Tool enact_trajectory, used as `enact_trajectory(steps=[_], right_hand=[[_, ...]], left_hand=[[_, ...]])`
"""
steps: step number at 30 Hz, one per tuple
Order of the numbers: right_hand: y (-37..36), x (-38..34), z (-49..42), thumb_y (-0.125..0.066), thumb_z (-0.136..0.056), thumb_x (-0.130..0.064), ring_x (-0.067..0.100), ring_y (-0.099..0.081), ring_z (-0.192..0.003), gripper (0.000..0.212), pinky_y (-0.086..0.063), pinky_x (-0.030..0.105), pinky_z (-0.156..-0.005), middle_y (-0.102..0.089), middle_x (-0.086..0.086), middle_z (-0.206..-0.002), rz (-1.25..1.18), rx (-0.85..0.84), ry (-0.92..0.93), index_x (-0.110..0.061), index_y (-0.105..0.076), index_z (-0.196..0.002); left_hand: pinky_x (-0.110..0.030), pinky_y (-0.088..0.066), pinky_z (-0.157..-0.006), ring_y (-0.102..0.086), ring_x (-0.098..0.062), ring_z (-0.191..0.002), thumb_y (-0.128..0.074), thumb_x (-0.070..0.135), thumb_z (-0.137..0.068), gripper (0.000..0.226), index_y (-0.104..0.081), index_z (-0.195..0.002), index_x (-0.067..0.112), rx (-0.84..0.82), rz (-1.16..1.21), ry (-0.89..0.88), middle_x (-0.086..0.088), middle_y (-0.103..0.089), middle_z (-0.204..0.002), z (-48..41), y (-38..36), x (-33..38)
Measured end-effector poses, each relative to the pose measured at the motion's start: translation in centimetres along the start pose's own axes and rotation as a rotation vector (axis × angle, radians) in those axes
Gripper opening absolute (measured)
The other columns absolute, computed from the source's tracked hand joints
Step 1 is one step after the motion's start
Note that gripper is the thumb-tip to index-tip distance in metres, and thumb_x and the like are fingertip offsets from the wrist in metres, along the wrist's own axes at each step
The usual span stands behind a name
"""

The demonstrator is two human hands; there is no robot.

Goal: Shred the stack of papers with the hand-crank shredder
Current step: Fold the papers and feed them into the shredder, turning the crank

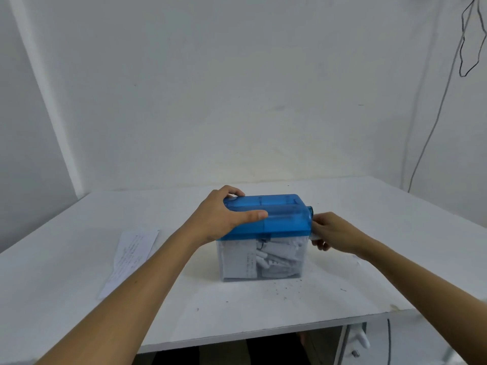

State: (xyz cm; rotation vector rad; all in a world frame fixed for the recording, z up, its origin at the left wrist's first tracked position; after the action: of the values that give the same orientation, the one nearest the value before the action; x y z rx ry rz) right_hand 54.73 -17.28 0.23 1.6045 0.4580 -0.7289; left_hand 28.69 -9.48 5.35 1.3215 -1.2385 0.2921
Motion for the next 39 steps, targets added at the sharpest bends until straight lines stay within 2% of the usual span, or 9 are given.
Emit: enact_trajectory(steps=[6, 8, 10, 15, 21, 24, 31, 37, 39], right_hand=[[1.7, -1.9, 5.4, -0.034, -0.106, -0.041, 0.017, -0.059, -0.07, 0.049, -0.053, 0.031, -0.076, -0.064, 0.006, -0.075, -0.239, -0.339, 0.034, -0.005, -0.062, -0.089], [3.7, -3.1, 6.6, -0.042, -0.097, -0.048, 0.018, -0.059, -0.073, 0.048, -0.052, 0.029, -0.075, -0.063, 0.008, -0.078, -0.331, -0.353, 0.101, -0.005, -0.063, -0.087], [5.2, -4.3, 6.7, -0.056, -0.088, -0.051, 0.015, -0.06, -0.074, 0.046, -0.051, 0.025, -0.075, -0.063, 0.006, -0.076, -0.185, -0.354, 0.178, -0.007, -0.067, -0.081], [6.8, -6.3, 5.9, -0.072, -0.081, -0.053, 0.003, -0.059, -0.067, 0.037, -0.045, 0.014, -0.065, -0.068, -0.004, -0.069, 0.12, -0.286, 0.227, -0.017, -0.076, -0.076], [7.9, -6.2, 2.6, -0.057, -0.093, -0.048, 0.017, -0.057, -0.069, 0.046, -0.054, 0.03, -0.073, -0.059, 0.007, -0.077, -0.317, 0.025, 0.211, -0.005, -0.073, -0.09], [7.1, -5.3, -0.7, -0.058, -0.093, -0.056, 0.013, -0.066, -0.07, 0.045, -0.058, 0.031, -0.072, -0.068, 0.002, -0.088, -0.162, 0.264, 0.094, -0.013, -0.071, -0.096], [5.7, -5.0, -4.0, -0.069, -0.09, -0.043, 0.007, -0.057, -0.082, 0.028, -0.044, 0.021, -0.059, -0.064, -0.001, -0.103, 0.157, 0.314, 0.017, -0.02, -0.061, -0.105], [5.9, -11.0, -3.2, -0.067, -0.092, -0.032, 0.007, -0.06, -0.084, 0.02, -0.043, 0.019, -0.063, -0.064, -0.003, -0.101, 0.119, 0.387, 0.193, -0.024, -0.059, -0.108], [5.3, -13.4, -2.8, -0.066, -0.092, -0.031, 0.008, -0.06, -0.084, 0.019, -0.047, 0.021, -0.066, -0.064, -0.005, -0.1, 0.139, 0.376, 0.258, -0.025, -0.058, -0.109]], left_hand=[[-0.017, -0.043, -0.072, -0.053, -0.004, -0.105, -0.072, 0.079, -0.045, 0.088, -0.053, -0.12, 0.037, -0.01, -0.022, 0.011, 0.009, -0.05, -0.126, -0.1, 0.0, -0.1], [-0.017, -0.043, -0.071, -0.053, -0.002, -0.103, -0.073, 0.078, -0.046, 0.087, -0.053, -0.12, 0.037, -0.019, -0.015, 0.015, 0.009, -0.05, -0.126, -0.1, 0.0, -0.1], [-0.018, -0.044, -0.072, -0.054, -0.004, -0.104, -0.074, 0.078, -0.047, 0.087, -0.052, -0.121, 0.037, -0.029, -0.02, 0.021, 0.009, -0.051, -0.126, -0.1, 0.0, -0.1], [-0.02, -0.045, -0.074, -0.054, -0.005, -0.106, -0.074, 0.078, -0.047, 0.088, -0.051, -0.121, 0.037, -0.025, -0.039, 0.036, 0.009, -0.051, -0.126, 0.0, 0.0, 0.1], [-0.023, -0.048, -0.081, -0.055, -0.007, -0.107, -0.073, 0.079, -0.046, 0.091, -0.051, -0.124, 0.037, -0.082, -0.073, 0.047, 0.008, -0.051, -0.127, -0.1, 0.1, 0.4], [-0.02, -0.046, -0.076, -0.054, -0.009, -0.108, -0.073, 0.077, -0.047, 0.09, -0.05, -0.124, 0.036, -0.075, -0.07, 0.055, 0.008, -0.05, -0.129, 0.0, 0.1, 0.5], [-0.018, -0.043, -0.074, -0.052, -0.012, -0.115, -0.071, 0.076, -0.049, 0.089, -0.051, -0.125, 0.035, -0.043, -0.037, 0.073, 0.009, -0.049, -0.131, 0.6, -0.1, 0.9], [-0.033, -0.039, -0.106, -0.042, -0.015, -0.135, -0.054, 0.08, -0.067, 0.092, -0.043, -0.145, 0.034, -0.042, 0.021, 0.096, 0.011, -0.043, -0.148, 1.2, 0.3, 1.4], [-0.04, -0.033, -0.117, -0.038, -0.013, -0.14, -0.046, 0.07, -0.088, 0.071, -0.044, -0.148, 0.032, 0.018, 0.17, 0.099, 0.013, -0.043, -0.15, 1.2, 1.2, 0.8]])
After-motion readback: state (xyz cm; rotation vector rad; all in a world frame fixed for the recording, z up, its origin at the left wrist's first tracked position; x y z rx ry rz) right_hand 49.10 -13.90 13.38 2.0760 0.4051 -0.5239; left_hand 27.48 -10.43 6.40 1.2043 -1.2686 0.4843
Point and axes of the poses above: each hand's wrist, its own z-axis away from the middle knuckle, its own y-axis out of the back of the hand, x = y × z, the point moved 3 cm from there along -z, towards the middle knuckle
